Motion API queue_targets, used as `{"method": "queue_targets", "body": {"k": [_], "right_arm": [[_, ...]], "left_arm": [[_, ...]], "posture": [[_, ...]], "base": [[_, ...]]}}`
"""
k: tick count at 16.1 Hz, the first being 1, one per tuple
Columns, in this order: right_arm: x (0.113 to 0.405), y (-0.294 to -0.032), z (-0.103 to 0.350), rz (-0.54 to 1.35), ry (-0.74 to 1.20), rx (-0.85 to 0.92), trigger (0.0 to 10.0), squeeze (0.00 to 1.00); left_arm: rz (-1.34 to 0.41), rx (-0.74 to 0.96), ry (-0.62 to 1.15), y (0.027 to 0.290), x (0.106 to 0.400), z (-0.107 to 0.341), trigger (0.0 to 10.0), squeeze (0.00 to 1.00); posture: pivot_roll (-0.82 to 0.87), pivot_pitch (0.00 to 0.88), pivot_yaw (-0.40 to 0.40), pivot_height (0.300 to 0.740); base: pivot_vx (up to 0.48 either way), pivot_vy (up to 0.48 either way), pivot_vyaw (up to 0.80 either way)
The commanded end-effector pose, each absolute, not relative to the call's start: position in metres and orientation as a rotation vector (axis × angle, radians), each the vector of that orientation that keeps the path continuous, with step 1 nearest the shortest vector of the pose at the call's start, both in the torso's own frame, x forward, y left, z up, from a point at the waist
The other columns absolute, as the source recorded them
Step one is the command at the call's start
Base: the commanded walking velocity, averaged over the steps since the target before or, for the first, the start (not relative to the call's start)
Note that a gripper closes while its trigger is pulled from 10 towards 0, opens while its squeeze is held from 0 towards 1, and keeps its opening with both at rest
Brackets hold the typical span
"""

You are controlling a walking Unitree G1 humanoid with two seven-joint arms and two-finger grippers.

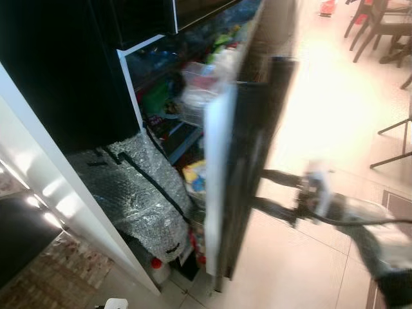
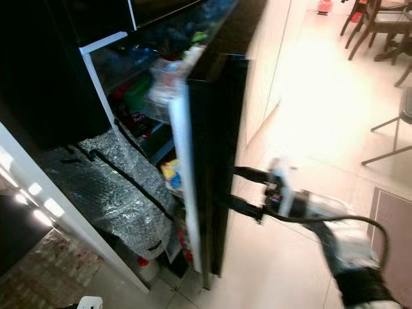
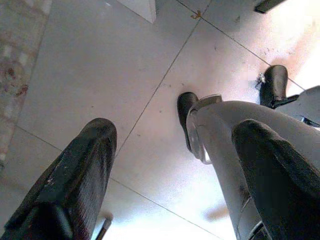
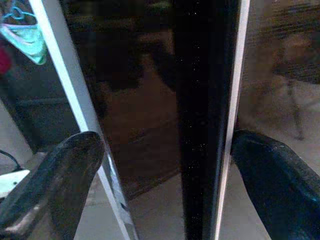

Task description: Restocking fridge

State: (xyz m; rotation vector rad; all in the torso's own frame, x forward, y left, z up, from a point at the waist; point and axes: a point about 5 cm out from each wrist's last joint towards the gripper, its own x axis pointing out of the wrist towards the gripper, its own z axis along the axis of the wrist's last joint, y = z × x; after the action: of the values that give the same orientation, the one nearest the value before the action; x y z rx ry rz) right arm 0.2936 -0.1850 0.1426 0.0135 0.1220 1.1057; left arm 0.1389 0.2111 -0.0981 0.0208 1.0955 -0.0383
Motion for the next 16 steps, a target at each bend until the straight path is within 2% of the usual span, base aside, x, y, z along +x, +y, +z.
{"method": "queue_targets", "body": {"k": [1, 5, 7, 12, 16], "right_arm": [[0.298, -0.163, 0.154, 1.211, 0.064, 0.001, 10.0, 0.00], [0.311, -0.111, 0.171, 1.353, -0.030, 0.041, 10.0, 0.00], [0.311, -0.073, 0.179, 1.459, -0.057, 0.034, 10.0, 0.00], [0.319, -0.044, 0.181, 1.502, -0.044, 0.018, 10.0, 0.00], [0.324, -0.033, 0.180, 1.514, -0.044, 0.008, 10.0, 0.00]], "left_arm": [[-0.035, 0.029, 1.110, 0.213, 0.136, -0.099, 10.0, 0.00], [-0.032, 0.034, 1.100, 0.215, 0.141, -0.097, 10.0, 0.00], [-0.031, 0.036, 1.099, 0.217, 0.140, -0.097, 10.0, 0.00], [-0.035, 0.034, 1.106, 0.210, 0.137, -0.099, 10.0, 0.00], [-0.033, 0.037, 1.102, 0.211, 0.140, -0.098, 10.0, 0.00]], "posture": [[-0.02, 0.000, 0.045, 0.740], [-0.02, 0.000, 0.052, 0.740], [-0.02, 0.000, 0.053, 0.740], [-0.02, 0.000, 0.050, 0.740], [-0.01, 0.000, 0.052, 0.740]], "base": [[0.000, 0.000, 0.00], [0.000, 0.000, 0.00], [0.000, 0.000, 0.00], [0.000, 0.000, 0.00], [0.000, 0.000, 0.00]]}}
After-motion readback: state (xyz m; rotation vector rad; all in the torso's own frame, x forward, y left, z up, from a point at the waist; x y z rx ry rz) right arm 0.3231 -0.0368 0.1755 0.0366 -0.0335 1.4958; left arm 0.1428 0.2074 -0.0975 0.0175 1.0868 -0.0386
